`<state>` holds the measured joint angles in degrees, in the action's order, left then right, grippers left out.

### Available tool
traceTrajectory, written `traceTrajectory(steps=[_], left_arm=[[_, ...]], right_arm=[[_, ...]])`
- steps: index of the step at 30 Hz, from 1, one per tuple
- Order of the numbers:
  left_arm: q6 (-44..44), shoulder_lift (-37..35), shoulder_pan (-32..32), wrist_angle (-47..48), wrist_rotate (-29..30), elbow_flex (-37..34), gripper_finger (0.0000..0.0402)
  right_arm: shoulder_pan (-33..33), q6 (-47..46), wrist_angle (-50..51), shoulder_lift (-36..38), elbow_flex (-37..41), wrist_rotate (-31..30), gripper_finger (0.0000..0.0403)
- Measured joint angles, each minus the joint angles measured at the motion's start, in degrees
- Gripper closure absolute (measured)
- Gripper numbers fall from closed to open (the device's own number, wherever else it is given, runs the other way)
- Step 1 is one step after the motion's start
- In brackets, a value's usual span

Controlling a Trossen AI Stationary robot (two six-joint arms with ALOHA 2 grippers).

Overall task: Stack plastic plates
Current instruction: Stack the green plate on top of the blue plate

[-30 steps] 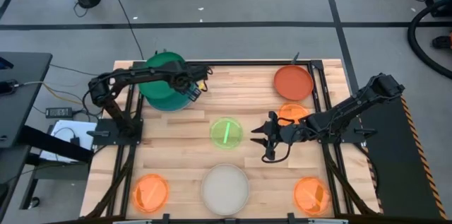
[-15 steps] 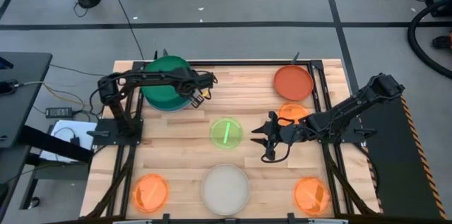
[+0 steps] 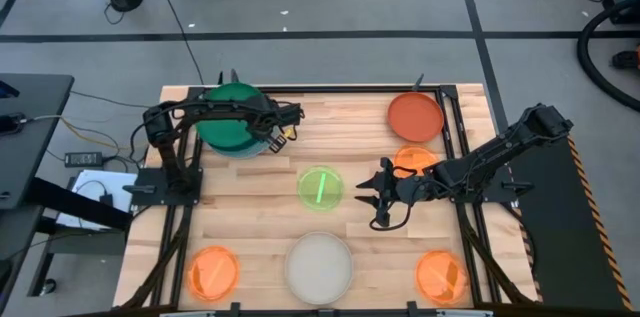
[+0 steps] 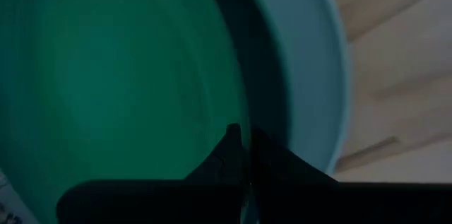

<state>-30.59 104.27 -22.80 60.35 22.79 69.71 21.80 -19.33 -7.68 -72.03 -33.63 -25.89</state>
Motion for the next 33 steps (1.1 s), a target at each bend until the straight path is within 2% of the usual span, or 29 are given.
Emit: traceTrajectory(steps=[13,22,33], left_arm=[[-3.4,0.1,2.0,-0.2,-0.6,0.0,0.0385],[-3.0,4.2,2.0,-0.8,0.2,0.0,0.0385],[-2.6,3.7,2.9,-3.1,-0.4,0.0,0.0385]], right_arm=[[0.0,0.0,-0.1,0.0,0.0,0.0,0.0247],[0.0,0.0,0.0,0.0,0.0,0.0,0.0247],[0.0,0.4,-0.2,0.0,0.0,0.0,0.0247]])
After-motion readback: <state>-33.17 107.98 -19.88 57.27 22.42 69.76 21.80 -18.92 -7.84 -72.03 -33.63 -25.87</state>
